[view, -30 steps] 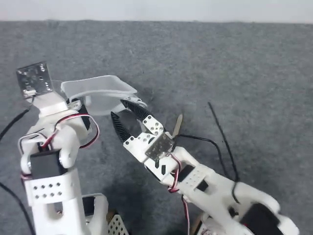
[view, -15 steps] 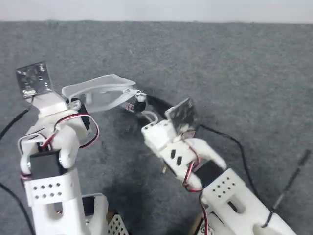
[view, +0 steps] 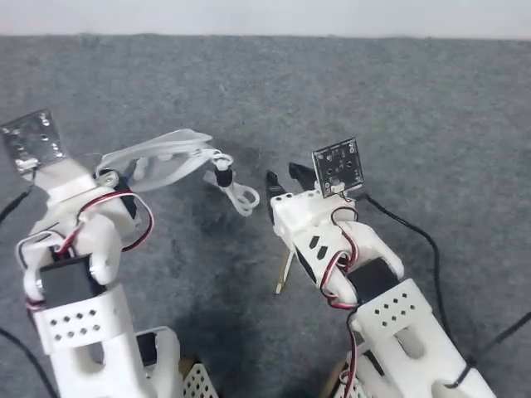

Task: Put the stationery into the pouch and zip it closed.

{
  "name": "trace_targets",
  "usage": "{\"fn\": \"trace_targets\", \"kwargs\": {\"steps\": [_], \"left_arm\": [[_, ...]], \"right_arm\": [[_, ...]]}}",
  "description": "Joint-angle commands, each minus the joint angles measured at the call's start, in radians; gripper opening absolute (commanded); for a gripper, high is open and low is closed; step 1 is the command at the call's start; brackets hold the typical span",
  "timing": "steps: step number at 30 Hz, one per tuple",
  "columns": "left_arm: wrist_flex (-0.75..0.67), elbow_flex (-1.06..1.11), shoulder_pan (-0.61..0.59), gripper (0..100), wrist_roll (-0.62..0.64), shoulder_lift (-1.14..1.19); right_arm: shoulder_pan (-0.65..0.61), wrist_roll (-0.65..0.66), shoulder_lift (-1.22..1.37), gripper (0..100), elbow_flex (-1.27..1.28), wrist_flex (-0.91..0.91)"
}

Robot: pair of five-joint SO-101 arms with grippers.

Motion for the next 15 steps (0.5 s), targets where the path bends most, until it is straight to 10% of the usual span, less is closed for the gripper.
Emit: {"fn": "trace_targets", "kwargs": {"steps": [1,15], "left_arm": [[-0.043,-0.041,-0.017,1,0.023,-0.025],[-0.060,-0.022,-0.017,1,0.038,-0.026]], "right_arm": [[0.019,-0.011,-0.045,11.5,-0.072,0.064],[0.090,-0.100,0.170,12.0,-0.236,0.291]]}}
